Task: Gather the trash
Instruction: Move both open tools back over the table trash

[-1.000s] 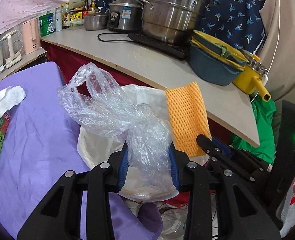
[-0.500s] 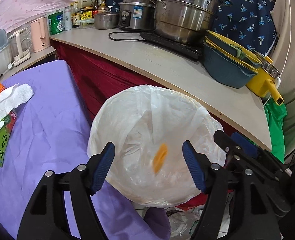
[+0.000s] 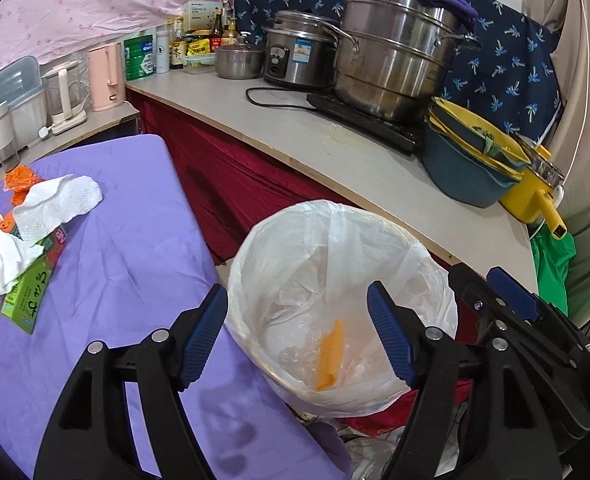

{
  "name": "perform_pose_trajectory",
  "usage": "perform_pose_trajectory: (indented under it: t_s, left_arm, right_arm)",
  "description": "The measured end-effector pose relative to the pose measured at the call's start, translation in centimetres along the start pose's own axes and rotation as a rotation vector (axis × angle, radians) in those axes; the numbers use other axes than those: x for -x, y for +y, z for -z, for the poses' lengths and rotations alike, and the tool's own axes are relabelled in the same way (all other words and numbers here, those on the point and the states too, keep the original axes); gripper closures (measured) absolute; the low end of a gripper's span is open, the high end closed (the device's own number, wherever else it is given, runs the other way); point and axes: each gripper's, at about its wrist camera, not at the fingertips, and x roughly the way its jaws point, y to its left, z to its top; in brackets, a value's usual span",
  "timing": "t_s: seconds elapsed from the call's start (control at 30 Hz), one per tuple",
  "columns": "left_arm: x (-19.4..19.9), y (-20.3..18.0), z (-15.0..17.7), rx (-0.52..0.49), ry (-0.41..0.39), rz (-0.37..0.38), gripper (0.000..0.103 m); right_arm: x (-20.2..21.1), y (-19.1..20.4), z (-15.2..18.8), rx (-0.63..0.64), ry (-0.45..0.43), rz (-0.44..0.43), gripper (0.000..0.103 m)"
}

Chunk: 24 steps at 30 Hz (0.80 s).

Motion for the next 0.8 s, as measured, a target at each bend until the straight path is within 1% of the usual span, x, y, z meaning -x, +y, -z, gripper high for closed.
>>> perform_pose_trajectory:
  t_s: [0.1, 0.17, 0.43, 0.57, 0.73, 0.8]
  left_arm:
    - [1.0, 0.9, -0.2, 0.020, -0.019, -0.007, 0.033]
    - [1.8, 1.7, -0.4, 0.038, -0.037, -0.015, 0.028]
    - [4.9, 5.7, -0.3, 0.115, -0.087, -0.063, 0.027]
    - [6.5, 8.5, 0.0, 0.163, -0.107, -0.120, 0.023]
    - [7.8, 12.6, 0.8, 0.241, -0.109, -0.178, 0.021]
    - [8.3, 14.8, 1.2, 0.292, -0.106, -0.208, 0.015]
  right_arm:
    - [0.7, 0.7, -0.3, 0.013, -0.016, -0.006, 0.051]
    - [1.2, 1.4, -0.4, 0.024, -0.025, -0.013, 0.049]
    - [2.3, 4.5, -0.6, 0.073, -0.039, -0.054, 0.048]
    - [2.6, 6.4, -0.4, 0.102, -0.039, -0.082, 0.047]
    - [2.7, 9.2, 0.1, 0.141, -0.032, -0.115, 0.045]
    - [2.6, 10.5, 0.4, 0.158, -0.024, -0.131, 0.044]
